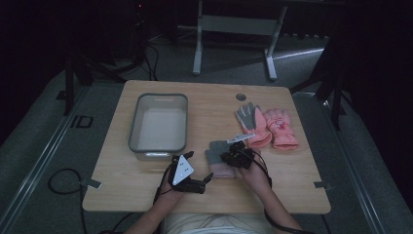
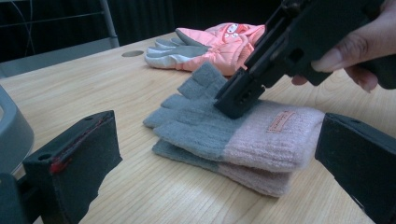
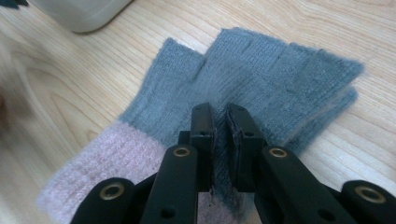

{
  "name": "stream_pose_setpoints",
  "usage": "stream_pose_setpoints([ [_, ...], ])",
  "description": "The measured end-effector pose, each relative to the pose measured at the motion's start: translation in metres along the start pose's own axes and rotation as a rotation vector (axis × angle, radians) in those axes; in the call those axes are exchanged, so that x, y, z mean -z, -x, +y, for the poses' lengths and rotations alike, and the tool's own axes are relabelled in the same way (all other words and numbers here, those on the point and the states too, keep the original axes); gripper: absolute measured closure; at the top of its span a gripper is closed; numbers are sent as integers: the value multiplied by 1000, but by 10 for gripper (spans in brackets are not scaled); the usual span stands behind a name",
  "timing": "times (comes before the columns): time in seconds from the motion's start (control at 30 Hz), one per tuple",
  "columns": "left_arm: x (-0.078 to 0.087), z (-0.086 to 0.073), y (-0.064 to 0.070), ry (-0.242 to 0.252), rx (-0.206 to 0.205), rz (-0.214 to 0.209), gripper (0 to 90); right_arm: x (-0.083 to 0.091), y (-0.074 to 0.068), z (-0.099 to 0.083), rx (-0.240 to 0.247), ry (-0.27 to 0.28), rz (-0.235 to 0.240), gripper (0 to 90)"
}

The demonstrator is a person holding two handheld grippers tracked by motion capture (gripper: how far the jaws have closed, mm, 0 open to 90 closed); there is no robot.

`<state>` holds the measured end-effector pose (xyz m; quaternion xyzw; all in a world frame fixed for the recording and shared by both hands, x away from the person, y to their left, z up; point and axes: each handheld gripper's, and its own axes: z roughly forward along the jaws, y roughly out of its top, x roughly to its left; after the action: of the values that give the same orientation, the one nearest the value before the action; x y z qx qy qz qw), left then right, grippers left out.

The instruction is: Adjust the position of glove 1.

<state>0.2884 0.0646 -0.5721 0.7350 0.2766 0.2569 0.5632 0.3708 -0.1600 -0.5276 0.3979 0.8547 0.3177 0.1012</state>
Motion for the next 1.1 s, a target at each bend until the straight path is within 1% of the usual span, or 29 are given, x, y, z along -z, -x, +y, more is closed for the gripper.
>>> stream_pose_setpoints([
  [0.03, 0, 0, 0, 1, 5, -2, 0, 2, 1, 1, -4, 10, 2, 818],
  [0.1, 0, 0, -1, 0, 7, -4, 0, 2, 1, 2, -3, 10, 2, 817],
  [0.13, 0, 0, -1, -2, 9, -3, 0, 1, 0, 2, 2, 1, -1, 813],
  [0.17, -1, 1, 0, -12, 4, 2, 0, -3, 1, 2, 6, -13, -3, 804],
  [0.27, -2, 1, 2, -25, -8, 5, 0, -7, 3, 0, 1, -19, -5, 782],
  [0.33, -3, 2, 3, -50, -19, 6, 0, -8, 4, 0, 6, -20, -6, 773],
  [0.37, -5, 3, 3, -106, -30, 4, 0, -8, 5, -2, 4, -20, -6, 758],
  [0.4, -5, 3, 3, -106, -30, 4, 0, -9, 5, -2, 2, -20, -5, 748],
  [0.43, -5, 3, 3, -123, -32, 12, 0, -9, 5, -3, 3, -20, -5, 737],
  [0.47, -4, 3, 2, -129, -32, 23, 0, -9, 5, -3, 3, -20, -5, 737],
  [0.5, -3, 3, 2, -120, -22, 25, 0, -9, 6, -3, 0, -18, -3, 727],
  [0.53, -3, 3, 1, -124, -18, 25, 7, -6, 7, -2, 0, -12, -3, 710],
  [0.57, -2, 4, -1, -133, -19, 24, 7, -6, 7, -2, 0, -12, -3, 710],
  [0.6, 0, 8, -2, -134, -15, 23, 32, 3, 9, 0, -8, 12, -2, 710],
  [0.67, 1, 10, -2, -133, -20, 29, 36, 13, 13, 2, 1, 41, -11, 700],
  [0.7, 3, 16, -2, -117, -13, 2, 36, 18, 15, 4, 0, 50, -16, 700],
  [0.73, 3, 16, -2, -117, -13, 2, 36, 18, 15, 4, 0, 50, -16, 700],
  [0.77, 3, 19, -1, -108, -4, -22, 36, 28, 22, 8, -9, 75, -21, 693],
  [0.8, 3, 23, 0, -114, 4, -53, 36, 28, 22, 8, -9, 75, -21, 693],
  [0.83, 2, 26, 2, -126, 2, -88, 43, 35, 28, 10, -19, 88, -30, 693],
  [0.87, 1, 28, 5, -135, -11, -106, 62, 37, 30, 11, -27, 96, -28, 693],
  [0.9, 0, 30, 9, -155, -37, -110, 62, 37, 30, 11, -27, 96, -28, 693],
  [0.93, -2, 32, 12, -169, -57, -136, 86, 38, 32, 12, -31, 97, -26, 693],
  [0.97, -5, 32, 14, -178, -62, -182, 87, 39, 34, 13, -33, 99, -31, 692],
  [1.0, -14, 33, 19, -223, -108, -199, 98, 39, 37, 15, -43, 104, -27, 683],
  [1.03, -19, 34, 21, -240, -140, -206, 122, 38, 38, 16, -48, 105, -21, 679],
  [1.07, -23, 34, 23, -246, -174, -202, 136, 37, 38, 17, -47, 104, -28, 674],
  [1.1, -27, 35, 25, -259, -207, -213, 153, 36, 39, 19, -53, 102, -31, 673],
])
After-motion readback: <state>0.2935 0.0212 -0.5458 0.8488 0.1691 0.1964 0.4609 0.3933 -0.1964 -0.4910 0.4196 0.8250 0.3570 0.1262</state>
